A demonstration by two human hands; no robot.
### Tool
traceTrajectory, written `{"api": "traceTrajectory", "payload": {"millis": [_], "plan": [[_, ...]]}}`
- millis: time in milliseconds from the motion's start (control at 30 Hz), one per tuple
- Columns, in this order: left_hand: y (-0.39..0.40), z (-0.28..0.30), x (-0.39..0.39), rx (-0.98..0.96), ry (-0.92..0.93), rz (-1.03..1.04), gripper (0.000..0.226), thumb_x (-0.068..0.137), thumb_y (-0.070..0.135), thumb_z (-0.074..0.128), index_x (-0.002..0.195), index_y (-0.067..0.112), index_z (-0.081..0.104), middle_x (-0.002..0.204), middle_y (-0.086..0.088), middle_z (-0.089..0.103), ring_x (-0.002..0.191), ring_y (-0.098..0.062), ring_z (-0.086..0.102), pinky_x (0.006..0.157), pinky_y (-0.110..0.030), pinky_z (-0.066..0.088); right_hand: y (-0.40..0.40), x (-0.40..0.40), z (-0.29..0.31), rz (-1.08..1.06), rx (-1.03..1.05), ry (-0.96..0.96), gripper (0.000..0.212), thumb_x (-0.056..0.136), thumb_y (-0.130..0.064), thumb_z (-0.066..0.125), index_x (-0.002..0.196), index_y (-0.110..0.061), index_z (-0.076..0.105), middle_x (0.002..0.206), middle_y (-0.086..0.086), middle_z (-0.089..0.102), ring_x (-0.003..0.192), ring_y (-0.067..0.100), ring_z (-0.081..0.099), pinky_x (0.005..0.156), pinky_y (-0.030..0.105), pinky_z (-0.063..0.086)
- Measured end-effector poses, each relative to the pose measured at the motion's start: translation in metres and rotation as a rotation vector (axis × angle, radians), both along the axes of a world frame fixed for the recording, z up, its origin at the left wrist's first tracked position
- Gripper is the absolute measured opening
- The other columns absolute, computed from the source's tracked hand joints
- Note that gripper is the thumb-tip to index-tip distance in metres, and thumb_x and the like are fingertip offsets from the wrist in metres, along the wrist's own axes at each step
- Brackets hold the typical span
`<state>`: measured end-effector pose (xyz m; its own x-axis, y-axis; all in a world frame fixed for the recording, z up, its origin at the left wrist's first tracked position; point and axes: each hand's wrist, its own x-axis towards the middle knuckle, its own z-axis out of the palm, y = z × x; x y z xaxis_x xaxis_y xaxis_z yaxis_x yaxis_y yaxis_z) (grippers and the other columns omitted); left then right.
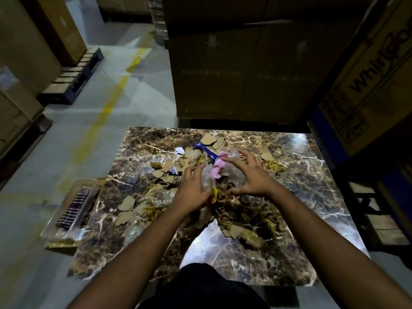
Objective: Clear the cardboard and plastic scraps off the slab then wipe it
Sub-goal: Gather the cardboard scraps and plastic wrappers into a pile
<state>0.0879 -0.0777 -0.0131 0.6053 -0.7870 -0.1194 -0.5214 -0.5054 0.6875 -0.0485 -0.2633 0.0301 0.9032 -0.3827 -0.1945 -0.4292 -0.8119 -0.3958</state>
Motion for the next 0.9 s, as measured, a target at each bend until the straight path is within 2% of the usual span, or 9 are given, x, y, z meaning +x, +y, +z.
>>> {"api": "traceTrajectory", "payload": {"millis": [100, 167, 267, 333, 467, 600, 733, 800, 900], "plan": [[0.008, -0.004, 0.003, -0.035, 0.046, 0.008, 0.073, 0.091, 0.034, 0.066, 0.150, 0.041, 0.023, 0.148, 0.003, 0.025, 0.106, -0.026, 0.063, 0.090, -0.041, 0.054, 0.003, 0.000, -0.001, -0.038, 0.025, -0.020, 0.095, 0.076, -0.055, 0.078, 0.147, -0.063, 0.016, 0.166, 0.000, 0.004, 0.151, 0.038, 0.008, 0.114, 0.073, 0.017], [0.012, -0.006, 0.006, -0.044, 0.070, 0.008, 0.073, 0.090, 0.033, 0.067, 0.151, 0.039, 0.026, 0.147, -0.001, 0.027, 0.107, -0.028, 0.061, 0.091, -0.040, 0.053, 0.006, -0.002, 0.000, -0.064, 0.034, -0.087, 0.090, 0.079, -0.053, 0.075, 0.148, -0.059, 0.018, 0.165, -0.001, 0.010, 0.149, 0.037, 0.016, 0.113, 0.072, 0.024], [0.022, -0.005, 0.011, -0.052, 0.099, -0.013, 0.068, 0.093, 0.029, 0.068, 0.150, 0.032, 0.032, 0.148, -0.007, 0.034, 0.096, -0.017, 0.063, 0.086, -0.029, 0.045, 0.009, -0.001, 0.002, -0.151, 0.012, -0.213, 0.082, 0.084, -0.045, 0.074, 0.150, -0.050, 0.026, 0.161, -0.001, 0.019, 0.145, 0.034, 0.027, 0.113, 0.063, 0.033], [0.031, -0.005, 0.014, -0.055, 0.101, -0.023, 0.063, 0.095, 0.030, 0.067, 0.149, 0.031, 0.036, 0.149, -0.005, 0.039, 0.093, -0.011, 0.062, 0.086, -0.029, 0.046, 0.009, 0.000, 0.003, -0.173, -0.019, -0.252, 0.075, 0.087, -0.041, 0.072, 0.150, -0.046, 0.031, 0.157, 0.001, 0.026, 0.142, 0.032, 0.032, 0.111, 0.058, 0.037], [0.059, -0.016, 0.025, -0.089, 0.094, 0.015, 0.057, 0.094, 0.025, 0.066, 0.146, 0.032, 0.041, 0.143, -0.003, 0.049, 0.107, -0.010, 0.057, 0.081, -0.022, 0.046, 0.009, 0.003, 0.000, -0.172, -0.027, -0.220, 0.065, 0.090, -0.039, 0.069, 0.148, -0.037, 0.039, 0.150, 0.003, 0.037, 0.138, 0.027, 0.036, 0.110, 0.050, 0.040], [0.107, -0.037, 0.033, -0.151, 0.008, 0.128, 0.053, 0.087, 0.043, 0.060, 0.138, 0.037, 0.047, 0.137, 0.003, 0.053, 0.121, -0.016, 0.051, 0.095, -0.041, 0.051, 0.025, 0.010, 0.000, -0.197, -0.094, -0.336, 0.057, 0.091, -0.034, 0.068, 0.144, -0.033, 0.047, 0.149, 0.002, 0.040, 0.138, 0.025, 0.035, 0.108, 0.048, 0.040], [0.156, -0.055, 0.036, -0.105, -0.134, 0.169, 0.071, 0.079, 0.063, 0.061, 0.139, 0.029, 0.048, 0.143, 0.001, 0.048, 0.130, -0.023, 0.039, 0.101, -0.042, 0.041, 0.059, 0.034, 0.000, -0.161, -0.112, -0.421, 0.052, 0.089, -0.033, 0.066, 0.139, -0.029, 0.052, 0.146, 0.001, 0.042, 0.136, 0.022, 0.036, 0.107, 0.050, 0.042], [0.177, -0.064, 0.042, -0.025, -0.151, 0.189, 0.083, 0.071, 0.071, 0.064, 0.141, 0.031, 0.044, 0.150, 0.000, 0.041, 0.134, -0.027, 0.035, 0.105, -0.046, 0.037, 0.080, 0.050, -0.005, -0.094, -0.097, -0.420, 0.051, 0.088, -0.032, 0.063, 0.138, -0.029, 0.053, 0.144, 0.001, 0.043, 0.134, 0.022, 0.038, 0.107, 0.049, 0.043], [0.201, -0.076, 0.058, 0.127, -0.176, 0.184, 0.109, 0.056, 0.085, 0.064, 0.149, 0.037, 0.032, 0.162, -0.003, 0.025, 0.146, -0.033, 0.024, 0.117, -0.051, 0.022, 0.114, 0.074, -0.016, 0.015, -0.023, -0.347, 0.054, 0.087, -0.032, 0.067, 0.139, -0.033, 0.050, 0.145, 0.000, 0.042, 0.134, 0.021, 0.037, 0.107, 0.049, 0.042]]}}
